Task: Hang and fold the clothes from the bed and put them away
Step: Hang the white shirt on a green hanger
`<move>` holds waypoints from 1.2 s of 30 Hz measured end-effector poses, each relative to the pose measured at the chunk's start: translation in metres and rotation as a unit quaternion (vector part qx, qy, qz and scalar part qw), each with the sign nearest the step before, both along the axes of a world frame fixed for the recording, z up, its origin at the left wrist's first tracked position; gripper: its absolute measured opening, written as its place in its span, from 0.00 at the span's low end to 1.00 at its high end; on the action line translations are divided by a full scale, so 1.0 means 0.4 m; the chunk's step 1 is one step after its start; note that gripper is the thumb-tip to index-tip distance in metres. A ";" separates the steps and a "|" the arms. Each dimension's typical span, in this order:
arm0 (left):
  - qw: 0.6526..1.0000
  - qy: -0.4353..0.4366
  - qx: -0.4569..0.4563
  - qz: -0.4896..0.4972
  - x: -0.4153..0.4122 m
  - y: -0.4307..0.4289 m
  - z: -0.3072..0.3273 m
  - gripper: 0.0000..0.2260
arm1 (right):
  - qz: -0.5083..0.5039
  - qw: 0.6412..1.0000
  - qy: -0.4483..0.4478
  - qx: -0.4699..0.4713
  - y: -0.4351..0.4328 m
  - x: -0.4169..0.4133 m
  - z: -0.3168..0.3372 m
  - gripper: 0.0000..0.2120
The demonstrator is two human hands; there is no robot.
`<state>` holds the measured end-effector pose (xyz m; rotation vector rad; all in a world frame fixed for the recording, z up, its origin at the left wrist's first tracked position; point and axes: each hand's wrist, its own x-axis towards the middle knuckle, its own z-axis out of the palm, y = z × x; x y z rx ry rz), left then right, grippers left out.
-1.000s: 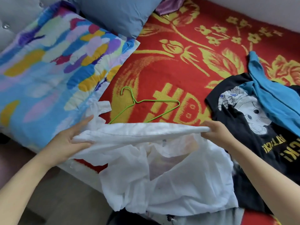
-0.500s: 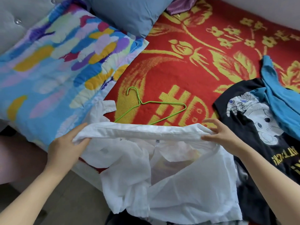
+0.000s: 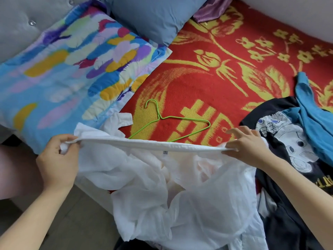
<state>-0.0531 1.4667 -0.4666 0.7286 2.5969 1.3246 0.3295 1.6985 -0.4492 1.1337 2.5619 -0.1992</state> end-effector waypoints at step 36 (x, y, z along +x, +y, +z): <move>0.974 -0.183 -0.076 -0.107 0.059 -0.040 -0.125 0.12 | -0.084 0.984 -0.049 -0.150 0.085 -0.474 -0.383 0.33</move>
